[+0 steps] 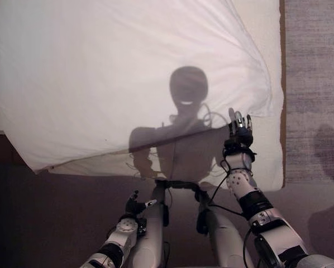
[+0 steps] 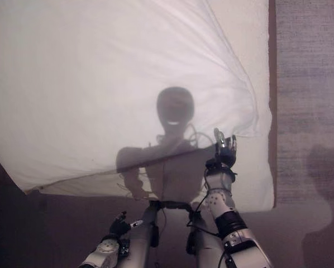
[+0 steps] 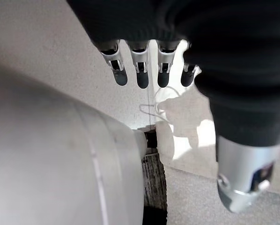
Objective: Make the bed
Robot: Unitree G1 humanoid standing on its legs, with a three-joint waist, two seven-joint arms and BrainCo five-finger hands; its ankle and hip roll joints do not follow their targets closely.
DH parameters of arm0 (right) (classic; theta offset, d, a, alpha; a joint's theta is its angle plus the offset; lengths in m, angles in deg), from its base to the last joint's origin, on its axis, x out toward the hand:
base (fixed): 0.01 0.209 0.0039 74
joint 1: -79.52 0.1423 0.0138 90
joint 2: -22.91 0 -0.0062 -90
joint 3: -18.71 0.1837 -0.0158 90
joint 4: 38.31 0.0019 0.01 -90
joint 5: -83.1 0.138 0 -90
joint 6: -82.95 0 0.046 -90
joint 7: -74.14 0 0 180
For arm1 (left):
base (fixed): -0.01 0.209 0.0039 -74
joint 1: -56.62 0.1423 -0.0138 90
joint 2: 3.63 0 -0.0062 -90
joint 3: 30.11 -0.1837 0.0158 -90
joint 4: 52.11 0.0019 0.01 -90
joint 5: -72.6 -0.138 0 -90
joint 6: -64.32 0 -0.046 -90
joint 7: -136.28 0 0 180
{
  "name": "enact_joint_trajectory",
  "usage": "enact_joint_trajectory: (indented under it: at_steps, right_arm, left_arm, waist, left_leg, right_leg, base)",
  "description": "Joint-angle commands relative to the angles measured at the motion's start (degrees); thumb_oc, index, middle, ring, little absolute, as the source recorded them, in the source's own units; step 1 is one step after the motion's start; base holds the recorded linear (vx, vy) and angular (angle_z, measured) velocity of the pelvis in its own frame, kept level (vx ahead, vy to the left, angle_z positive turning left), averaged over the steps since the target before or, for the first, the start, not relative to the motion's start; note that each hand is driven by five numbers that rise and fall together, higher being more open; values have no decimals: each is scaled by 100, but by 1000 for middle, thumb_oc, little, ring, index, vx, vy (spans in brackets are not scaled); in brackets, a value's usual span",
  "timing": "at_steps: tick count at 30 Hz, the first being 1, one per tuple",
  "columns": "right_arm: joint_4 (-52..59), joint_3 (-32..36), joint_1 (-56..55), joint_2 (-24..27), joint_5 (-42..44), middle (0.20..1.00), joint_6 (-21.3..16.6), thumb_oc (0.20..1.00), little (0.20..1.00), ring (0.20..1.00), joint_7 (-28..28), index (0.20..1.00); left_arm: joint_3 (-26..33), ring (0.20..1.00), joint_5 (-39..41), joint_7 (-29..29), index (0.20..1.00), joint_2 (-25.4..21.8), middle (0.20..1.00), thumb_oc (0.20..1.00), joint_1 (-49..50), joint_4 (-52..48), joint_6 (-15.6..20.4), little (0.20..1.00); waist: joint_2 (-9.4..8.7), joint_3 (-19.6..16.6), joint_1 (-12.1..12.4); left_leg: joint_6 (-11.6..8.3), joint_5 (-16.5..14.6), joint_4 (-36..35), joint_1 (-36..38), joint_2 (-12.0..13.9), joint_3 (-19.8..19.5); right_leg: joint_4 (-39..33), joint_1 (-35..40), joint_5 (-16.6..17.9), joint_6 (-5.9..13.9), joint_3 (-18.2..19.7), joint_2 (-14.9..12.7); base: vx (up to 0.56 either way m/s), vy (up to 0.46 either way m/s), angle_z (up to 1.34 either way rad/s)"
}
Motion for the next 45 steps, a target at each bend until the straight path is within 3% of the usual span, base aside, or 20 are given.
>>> enact_joint_trajectory:
  at_steps: [1, 21, 30, 38, 45]
  right_arm:
    - [141, 137, 173, -167, -98, 1000, -200, 1000, 1000, 1000, 85, 1000]
    - [-894, -267, 884, -114, 327, 1000, 358, 1000, 1000, 1000, -453, 1000]
    - [-213, -371, 1262, 93, 165, 1000, 167, 1000, 1000, 1000, -572, 1000]
    - [-459, -570, 2118, 462, 8, 1000, 347, 1000, 1000, 1000, -581, 1000]
    - [-1386, -595, 3035, 654, 177, 1000, 593, 1000, 1000, 1000, -574, 1000]
  left_arm:
    - [68, 1000, -245, -142, 1000, 11, 1000, 1000, -79, 200, -39, 1000]
    - [-47, 1000, -72, -34, 1000, -2, 1000, 1000, 0, 48, 31, 1000]
    - [-43, 1000, -100, 29, 1000, -69, 1000, 1000, 11, -1, 84, 1000]
    - [-81, 1000, -97, 99, 1000, -184, 1000, 1000, -17, 14, 109, 1000]
    - [-206, 1000, 36, 182, 1000, -241, 1000, 1000, -50, -35, 145, 1000]
  waist:
    - [-400, 117, -99]
    - [-320, 117, 69]
    - [-330, 117, 141]
    - [-358, 117, 224]
    - [-323, 117, 371]
  left_leg:
    - [-93, -445, -5, 302, -360, 210]
    - [-83, -409, -5, 243, -380, 222]
    - [-105, -388, -5, 183, -376, 175]
    - [-108, -385, -5, 175, -372, 173]
    - [-105, -376, -5, 165, -373, 135]
  right_leg:
    - [-11, -238, 639, 501, 435, -538]
    - [-32, -300, 680, 499, 437, -526]
    - [-11, -325, 679, 504, 362, -539]
    - [6, -341, 692, 506, 362, -542]
    - [21, -345, 685, 506, 335, -546]
  base:
    - [0, 0, 0]
    - [0, 0, 0]
    - [0, 0, 0]
    - [0, 0, 0]
    - [0, 0, 0]
